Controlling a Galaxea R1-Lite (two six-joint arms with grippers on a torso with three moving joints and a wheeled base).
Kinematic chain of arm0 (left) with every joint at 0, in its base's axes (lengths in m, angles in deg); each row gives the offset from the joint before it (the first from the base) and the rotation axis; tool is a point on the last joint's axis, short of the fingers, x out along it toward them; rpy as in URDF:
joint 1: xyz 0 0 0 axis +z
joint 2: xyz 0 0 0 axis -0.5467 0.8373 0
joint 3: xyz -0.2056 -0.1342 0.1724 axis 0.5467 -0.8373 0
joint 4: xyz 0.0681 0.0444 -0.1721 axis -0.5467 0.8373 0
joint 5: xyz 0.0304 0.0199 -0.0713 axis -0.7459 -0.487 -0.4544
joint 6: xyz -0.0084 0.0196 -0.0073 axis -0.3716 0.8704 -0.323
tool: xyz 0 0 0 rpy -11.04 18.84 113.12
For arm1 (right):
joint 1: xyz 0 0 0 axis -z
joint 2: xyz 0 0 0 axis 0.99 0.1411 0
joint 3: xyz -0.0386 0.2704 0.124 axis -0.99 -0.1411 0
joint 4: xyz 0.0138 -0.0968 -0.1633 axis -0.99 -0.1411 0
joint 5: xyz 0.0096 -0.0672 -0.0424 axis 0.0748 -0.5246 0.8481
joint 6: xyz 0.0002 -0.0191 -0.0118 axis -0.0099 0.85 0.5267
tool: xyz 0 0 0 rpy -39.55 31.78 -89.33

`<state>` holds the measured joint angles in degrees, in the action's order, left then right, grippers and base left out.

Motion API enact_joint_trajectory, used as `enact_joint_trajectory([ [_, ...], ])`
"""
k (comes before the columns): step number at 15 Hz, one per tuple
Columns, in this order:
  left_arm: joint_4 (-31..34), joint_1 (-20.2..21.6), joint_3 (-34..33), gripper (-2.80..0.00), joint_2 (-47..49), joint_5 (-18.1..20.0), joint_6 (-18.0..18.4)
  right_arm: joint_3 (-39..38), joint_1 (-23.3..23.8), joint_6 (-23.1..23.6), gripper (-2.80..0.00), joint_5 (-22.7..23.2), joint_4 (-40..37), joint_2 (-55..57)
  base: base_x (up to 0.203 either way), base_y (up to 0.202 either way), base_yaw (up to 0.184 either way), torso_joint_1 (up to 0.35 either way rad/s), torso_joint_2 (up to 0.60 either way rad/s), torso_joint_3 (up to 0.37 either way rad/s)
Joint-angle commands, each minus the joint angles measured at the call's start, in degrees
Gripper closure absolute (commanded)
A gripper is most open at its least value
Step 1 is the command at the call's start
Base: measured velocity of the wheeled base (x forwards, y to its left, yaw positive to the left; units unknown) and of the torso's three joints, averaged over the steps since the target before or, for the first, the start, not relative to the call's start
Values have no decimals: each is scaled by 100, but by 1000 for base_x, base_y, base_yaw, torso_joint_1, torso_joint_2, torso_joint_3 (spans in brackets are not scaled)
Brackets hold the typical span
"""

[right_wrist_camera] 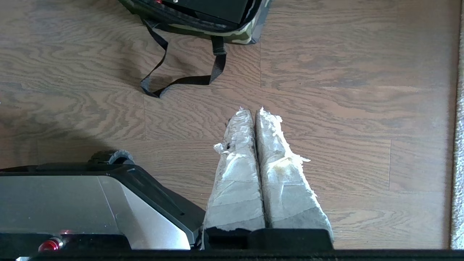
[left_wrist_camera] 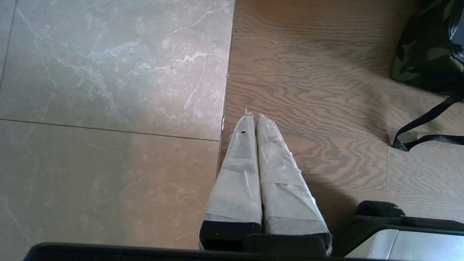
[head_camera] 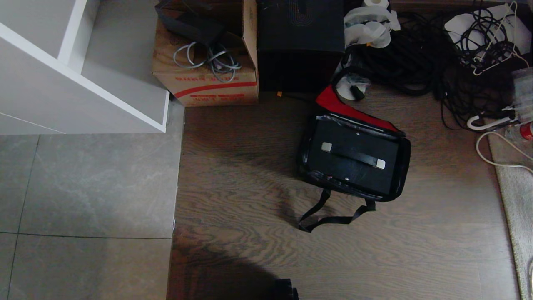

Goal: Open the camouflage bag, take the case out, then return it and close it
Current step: Grip the handle

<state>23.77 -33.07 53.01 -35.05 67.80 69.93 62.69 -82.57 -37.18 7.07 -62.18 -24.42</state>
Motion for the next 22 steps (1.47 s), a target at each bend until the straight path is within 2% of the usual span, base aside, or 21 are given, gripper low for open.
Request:
enact_joint_trajectory([
  [1, -7, -1, -58, 0, -2, -3, -5, 0, -2, -1, 0, 5, -6, 9, 0, 0, 0, 0, 0, 0],
  [19, 1, -7, -53, 0, -2, -5, 44, 0, -2, -1, 0, 5, -6, 0, 0, 0, 0, 0, 0, 0],
  [22, 29, 1, -56, 0, 6, -20, -38, 0, -9, -1, 0, 5, -6, 7, 0, 0, 0, 0, 0, 0],
])
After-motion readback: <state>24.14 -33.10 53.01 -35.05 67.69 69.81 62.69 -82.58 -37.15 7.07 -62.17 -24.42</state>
